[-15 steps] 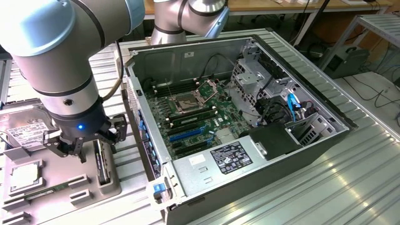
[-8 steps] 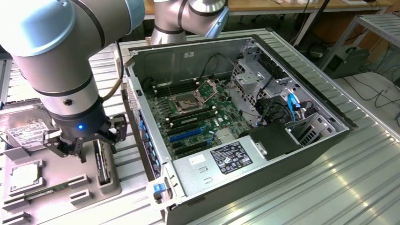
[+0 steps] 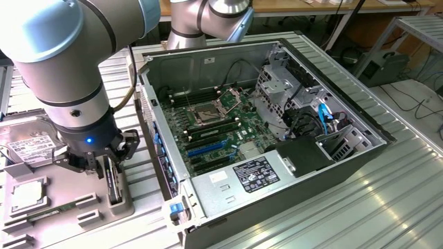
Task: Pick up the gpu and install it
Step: 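Pick up the gpu and move the gpu toward the slot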
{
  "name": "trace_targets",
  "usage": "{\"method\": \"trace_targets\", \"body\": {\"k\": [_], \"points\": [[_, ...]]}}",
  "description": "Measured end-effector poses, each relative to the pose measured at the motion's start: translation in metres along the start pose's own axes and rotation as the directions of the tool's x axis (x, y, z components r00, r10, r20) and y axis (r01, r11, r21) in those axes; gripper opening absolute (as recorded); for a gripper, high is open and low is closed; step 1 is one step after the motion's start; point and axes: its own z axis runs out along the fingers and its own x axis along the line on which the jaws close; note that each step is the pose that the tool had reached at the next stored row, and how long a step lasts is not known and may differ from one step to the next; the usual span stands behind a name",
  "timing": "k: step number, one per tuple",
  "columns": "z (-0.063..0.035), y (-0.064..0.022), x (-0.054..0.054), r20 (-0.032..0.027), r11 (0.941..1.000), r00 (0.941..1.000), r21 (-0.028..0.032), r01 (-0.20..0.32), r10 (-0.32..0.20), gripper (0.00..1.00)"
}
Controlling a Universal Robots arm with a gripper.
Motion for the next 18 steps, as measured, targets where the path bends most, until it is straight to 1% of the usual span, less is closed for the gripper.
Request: {"method": "trace_targets", "body": {"k": [2,3,4,8,9,18], "points": [[0.0000,0.0000,0.0000,0.0000,1.0000,1.0000,0.0000,0.000,0.000,0.39],[0.0000,0.0000,0.0000,0.0000,1.0000,1.0000,0.0000,0.000,0.000,0.38],[0.0000,0.0000,0.0000,0.0000,1.0000,1.0000,0.0000,0.000,0.000,0.31],[0.0000,0.0000,0.0000,-0.0001,1.0000,1.0000,0.0001,0.000,0.000,0.31],[0.0000,0.0000,0.0000,-0.0001,1.0000,1.0000,0.0000,0.000,0.000,0.28],[0.0000,0.0000,0.0000,0.0000,1.0000,1.0000,0.0000,0.000,0.000,0.28]]}}
